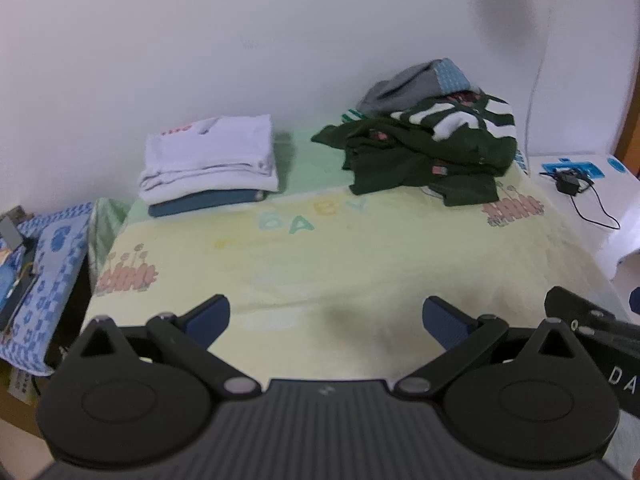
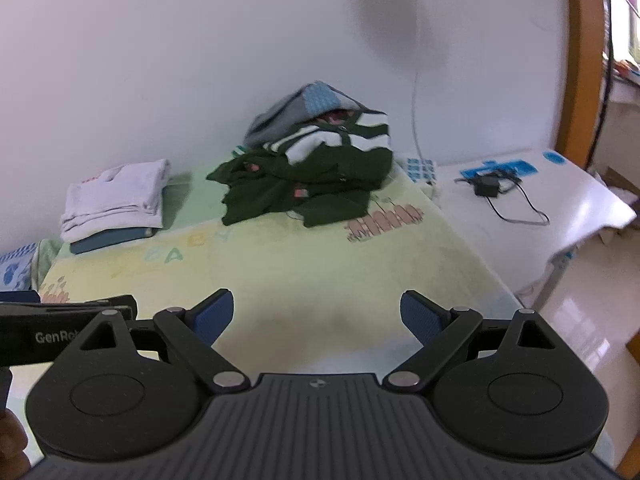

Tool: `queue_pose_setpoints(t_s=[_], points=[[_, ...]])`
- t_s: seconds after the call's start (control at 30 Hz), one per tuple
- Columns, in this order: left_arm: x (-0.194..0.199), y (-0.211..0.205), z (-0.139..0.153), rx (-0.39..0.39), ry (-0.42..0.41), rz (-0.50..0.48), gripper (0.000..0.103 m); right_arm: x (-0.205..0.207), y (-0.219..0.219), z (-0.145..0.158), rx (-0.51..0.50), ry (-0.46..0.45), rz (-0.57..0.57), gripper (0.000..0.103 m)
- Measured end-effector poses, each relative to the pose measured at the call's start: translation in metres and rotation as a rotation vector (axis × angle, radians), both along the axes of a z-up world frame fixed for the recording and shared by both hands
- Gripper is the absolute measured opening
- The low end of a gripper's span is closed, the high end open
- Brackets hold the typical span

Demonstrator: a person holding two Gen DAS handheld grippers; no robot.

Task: Fold clothes
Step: 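Move both tools toward the dark green striped cardigan on the pile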

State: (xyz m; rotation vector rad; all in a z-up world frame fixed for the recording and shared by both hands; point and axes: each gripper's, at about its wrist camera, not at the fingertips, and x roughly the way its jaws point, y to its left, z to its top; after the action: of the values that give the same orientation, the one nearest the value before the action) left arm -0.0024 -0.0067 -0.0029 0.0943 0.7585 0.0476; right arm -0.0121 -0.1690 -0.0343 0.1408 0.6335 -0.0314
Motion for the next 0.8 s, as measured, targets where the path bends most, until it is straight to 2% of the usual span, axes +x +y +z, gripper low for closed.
queue_pose_setpoints(t_s=[0.17,0.33,0.37,0.43,0.8], points=[[-0.007,-0.020,-0.009,0.059,-0.005,-0.012,0.102,-0.003,-0.003,-0.003,0.023,0.010,-0.015,0.093],[0.005,-0.003,-0.020,-0.028,0.028,-0.068,0.102,-0.007,-0.005,-0.006,0.046,0.020,-0.030,0.093],[0.006,-0.002,-0.022,-0.031,0.031,-0.077,0.102,-0.009,-0.014,-0.002,0.027,0.032,-0.044,0.093],[0.007,-0.003,-0.024,-0.027,0.031,-0.090,0.102,-0.009,-0.002,-0.002,0.001,0.041,-0.085,0.093],[0.013,-0.009,-0.019,-0.014,0.030,-0.081,0.102,-0.003,-0.008,0.003,-0.007,0.013,-0.103,0.092]])
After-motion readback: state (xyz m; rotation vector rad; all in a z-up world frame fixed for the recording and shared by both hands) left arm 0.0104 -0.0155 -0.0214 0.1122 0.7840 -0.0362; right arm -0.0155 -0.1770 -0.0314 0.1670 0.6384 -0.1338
